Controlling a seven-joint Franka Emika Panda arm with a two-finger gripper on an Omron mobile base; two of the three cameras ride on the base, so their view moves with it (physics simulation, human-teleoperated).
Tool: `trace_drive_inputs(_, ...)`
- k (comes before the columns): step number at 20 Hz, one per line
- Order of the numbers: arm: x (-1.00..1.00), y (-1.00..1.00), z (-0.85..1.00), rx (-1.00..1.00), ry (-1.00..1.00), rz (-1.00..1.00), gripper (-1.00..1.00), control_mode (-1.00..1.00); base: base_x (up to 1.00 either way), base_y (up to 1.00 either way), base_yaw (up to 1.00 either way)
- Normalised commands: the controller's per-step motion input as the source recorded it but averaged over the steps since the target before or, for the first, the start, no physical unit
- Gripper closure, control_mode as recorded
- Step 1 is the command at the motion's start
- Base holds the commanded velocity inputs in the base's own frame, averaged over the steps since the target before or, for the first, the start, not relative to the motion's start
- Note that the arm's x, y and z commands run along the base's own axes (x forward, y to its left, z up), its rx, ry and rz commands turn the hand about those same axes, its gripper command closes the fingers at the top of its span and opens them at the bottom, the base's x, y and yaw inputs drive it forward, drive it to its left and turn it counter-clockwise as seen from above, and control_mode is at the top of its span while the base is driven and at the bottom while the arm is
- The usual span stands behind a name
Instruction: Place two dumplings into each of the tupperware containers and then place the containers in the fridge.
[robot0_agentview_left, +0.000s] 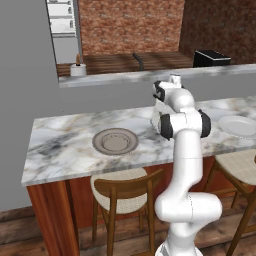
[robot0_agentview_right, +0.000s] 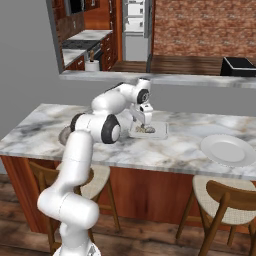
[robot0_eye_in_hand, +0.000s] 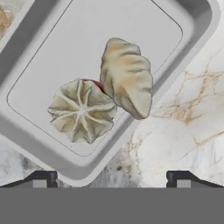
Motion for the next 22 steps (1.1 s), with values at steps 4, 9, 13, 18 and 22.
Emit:
trace_drive_inputs(4,-0.12,0.24,0.0,-0.01,-0.28,0.18,-1.0,-1.0,0.0,0.0,0.0)
trace_drive_inputs(9,0.0,0.22,0.0,0.0,-0.17,0.27,-1.0,-1.0,0.0,0.0,0.0)
trace_drive_inputs(13,0.12,0.24,0.08,0.0,-0.01,0.27,-1.0,-1.0,0.0,0.0,0.0)
trace_drive_inputs(18,0.42,0.04,0.23,0.0,0.0,0.14,-1.0,-1.0,0.0,0.0,0.0)
trace_drive_inputs(22,0.39,0.01,0.19,0.0,0.04,0.06,-1.0,-1.0,0.0,0.0,0.0)
